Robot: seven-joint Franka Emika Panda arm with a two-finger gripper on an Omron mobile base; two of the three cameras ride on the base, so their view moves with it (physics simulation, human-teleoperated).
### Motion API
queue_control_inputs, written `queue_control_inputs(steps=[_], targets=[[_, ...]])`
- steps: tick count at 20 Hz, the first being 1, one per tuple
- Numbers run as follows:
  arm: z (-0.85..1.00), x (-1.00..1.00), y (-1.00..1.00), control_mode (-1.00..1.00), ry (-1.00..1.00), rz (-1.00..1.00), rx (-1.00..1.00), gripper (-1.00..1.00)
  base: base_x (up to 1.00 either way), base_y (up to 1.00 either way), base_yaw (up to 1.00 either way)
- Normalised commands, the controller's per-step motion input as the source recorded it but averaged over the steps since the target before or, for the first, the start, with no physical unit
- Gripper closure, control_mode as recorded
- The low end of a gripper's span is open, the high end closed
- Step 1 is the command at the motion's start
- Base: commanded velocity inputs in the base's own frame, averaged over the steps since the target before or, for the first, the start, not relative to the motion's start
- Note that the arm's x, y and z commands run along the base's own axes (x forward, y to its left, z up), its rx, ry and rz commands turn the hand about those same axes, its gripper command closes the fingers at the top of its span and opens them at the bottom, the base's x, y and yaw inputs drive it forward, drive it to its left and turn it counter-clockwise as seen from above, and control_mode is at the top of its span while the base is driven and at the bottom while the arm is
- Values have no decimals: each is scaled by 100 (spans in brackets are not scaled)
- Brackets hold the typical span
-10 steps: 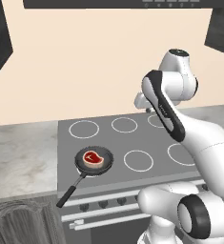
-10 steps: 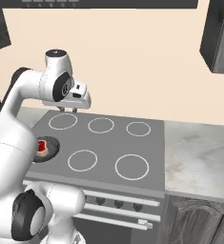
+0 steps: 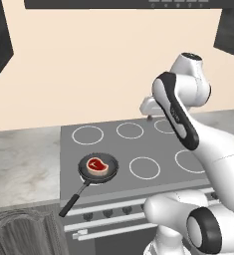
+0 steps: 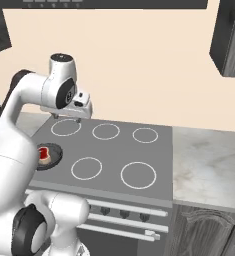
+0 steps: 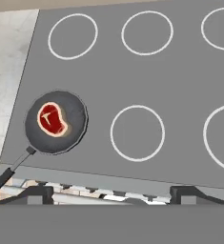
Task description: Pick up the pan with the steak in it and place it on the dining table. Then place the steak on the plate.
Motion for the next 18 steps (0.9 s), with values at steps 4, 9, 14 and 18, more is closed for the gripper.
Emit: queue_control_inputs(steps=[4,9,14,18], targets=[[-12,-44,25,-100,3,0,7,-100,0,0,0],[-21,-56,33,-100,2,0,5,-100,0,0,0],[-34,-61,34,-100,2,1,2,-100,0,0,0],[-40,-52,42,-100,2,0,0,-100,0,0,0]])
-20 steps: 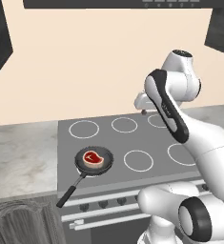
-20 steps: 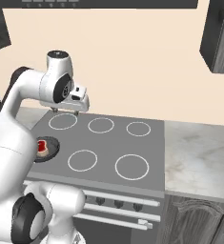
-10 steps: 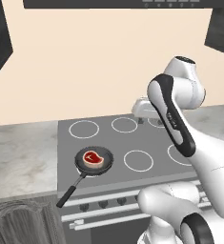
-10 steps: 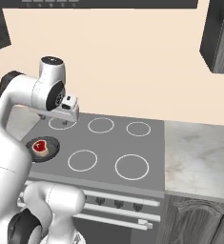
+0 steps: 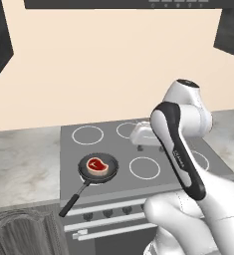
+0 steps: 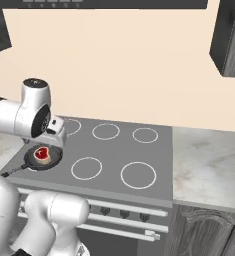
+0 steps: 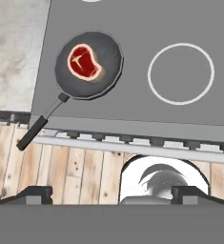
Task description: Pick up the pan with the steak in it and place it on the dining table. Then place the steak on the plate.
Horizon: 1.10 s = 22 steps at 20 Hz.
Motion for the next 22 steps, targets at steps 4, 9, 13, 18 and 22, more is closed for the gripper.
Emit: queue_control_inputs(steps=[4,9,13,18,22], targets=[[-44,-48,62,-100,0,0,-2,-100,0,0,0],[-47,-43,75,-100,0,0,-4,-100,0,0,0],[-48,-22,74,-100,-1,0,-3,-100,0,0,0],[-41,0,76,-100,-1,-4,-2,-100,0,0,0],[-35,18,76,-100,-1,-14,-2,-100,0,0,0]])
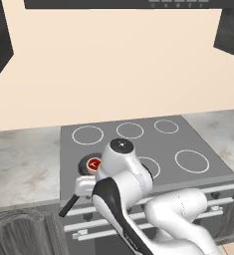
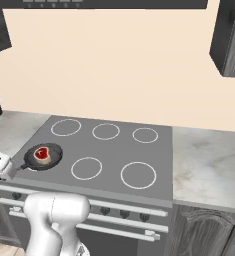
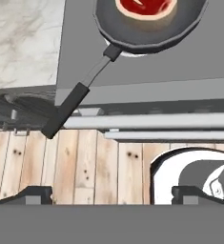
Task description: Pick up the pan with the steak in it and place it on the dining table. Then place the steak on the plate.
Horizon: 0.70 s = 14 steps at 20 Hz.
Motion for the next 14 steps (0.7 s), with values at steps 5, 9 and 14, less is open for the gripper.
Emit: queue_control_inputs(steps=[5,9,14], targets=[[-27,31,71,-100,-3,-19,-3,-100,0,0,0],[-15,24,60,-100,-9,-16,-9,-100,0,0,0],[-14,36,40,-100,-6,-16,-7,-100,0,0,0]])
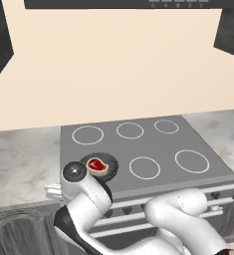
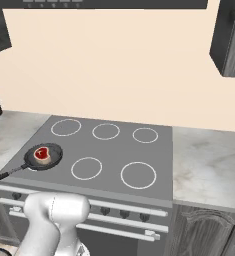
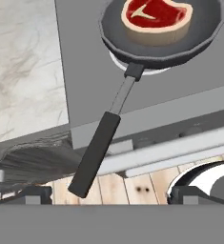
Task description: Pick up the pan with the steak in it and place it on the dining table. Then place the steak on the plate.
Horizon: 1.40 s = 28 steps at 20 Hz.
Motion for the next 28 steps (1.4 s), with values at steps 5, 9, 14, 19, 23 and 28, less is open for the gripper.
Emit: queue_control_inputs(steps=[5,9,14,19,23,28], targets=[[-14,24,10,-100,0,-6,-4,-100,0,0,0],[-11,0,0,-100,2,0,0,-100,0,0,0],[-32,0,0,-100,6,0,0,-100,0,0,0],[-24,1,0,-100,3,0,0,-100,0,0,0],[-11,12,0,-100,0,0,0,-100,0,0,0],[-13,21,0,-100,0,-2,0,-100,0,0,0]])
